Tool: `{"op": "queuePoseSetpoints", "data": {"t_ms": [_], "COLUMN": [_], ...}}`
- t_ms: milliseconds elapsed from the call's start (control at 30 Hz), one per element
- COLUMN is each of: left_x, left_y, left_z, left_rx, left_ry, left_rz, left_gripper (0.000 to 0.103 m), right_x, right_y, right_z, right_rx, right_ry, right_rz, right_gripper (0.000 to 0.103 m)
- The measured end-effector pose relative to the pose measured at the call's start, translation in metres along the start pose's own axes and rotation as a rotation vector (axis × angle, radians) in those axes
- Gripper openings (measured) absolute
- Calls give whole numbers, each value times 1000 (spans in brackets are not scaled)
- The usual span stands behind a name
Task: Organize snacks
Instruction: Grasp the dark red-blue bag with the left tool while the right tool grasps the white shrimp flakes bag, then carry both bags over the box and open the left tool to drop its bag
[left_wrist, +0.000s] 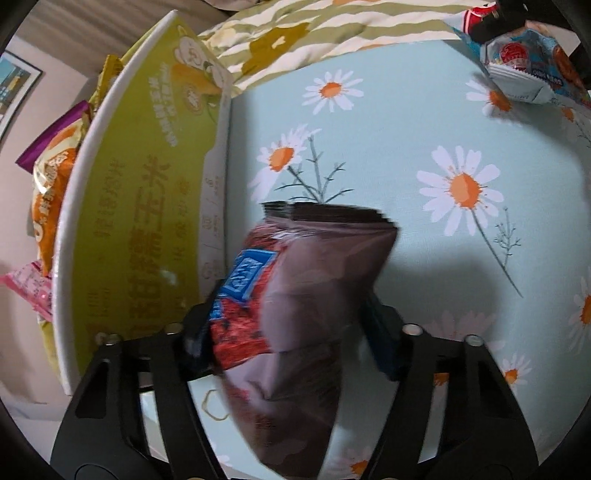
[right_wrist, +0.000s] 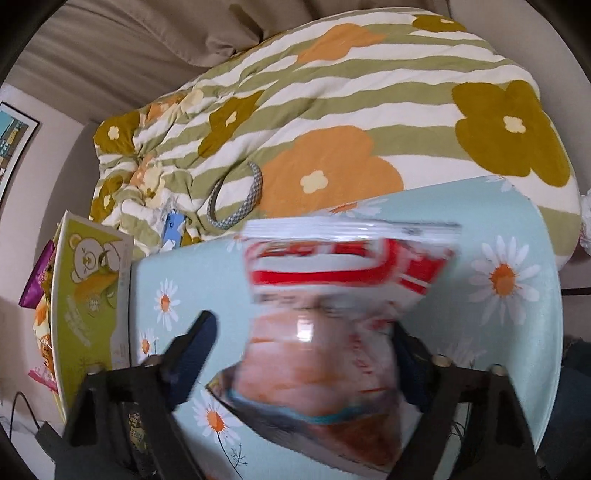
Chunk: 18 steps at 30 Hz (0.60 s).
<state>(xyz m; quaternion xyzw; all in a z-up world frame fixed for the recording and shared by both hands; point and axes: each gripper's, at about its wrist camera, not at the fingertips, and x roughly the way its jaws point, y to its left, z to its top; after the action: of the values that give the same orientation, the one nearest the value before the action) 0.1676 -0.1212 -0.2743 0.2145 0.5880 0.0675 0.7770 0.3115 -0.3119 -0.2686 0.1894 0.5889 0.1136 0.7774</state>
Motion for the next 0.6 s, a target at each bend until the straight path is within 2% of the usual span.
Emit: {"op": "queuePoseSetpoints", "data": {"t_ms": [67,300,600], "left_x": [-1,-8,-50], "left_y": [5,9,7], "left_z": [0,-4,-5], "left_rx": [-12,-27,-33], "left_ry": [3,-3,-80], "left_rz": [-16,-56,-86], "left_gripper": [56,53,53], "right_x": [3,2,-28], "right_y": [2,9,25], "right_z": [-1,-5,-17], "right_rx": [-14,-55,-124], "right_ry": [9,13,-30], "right_rz": [7,14,22], "right_gripper": [64,58,56]}}
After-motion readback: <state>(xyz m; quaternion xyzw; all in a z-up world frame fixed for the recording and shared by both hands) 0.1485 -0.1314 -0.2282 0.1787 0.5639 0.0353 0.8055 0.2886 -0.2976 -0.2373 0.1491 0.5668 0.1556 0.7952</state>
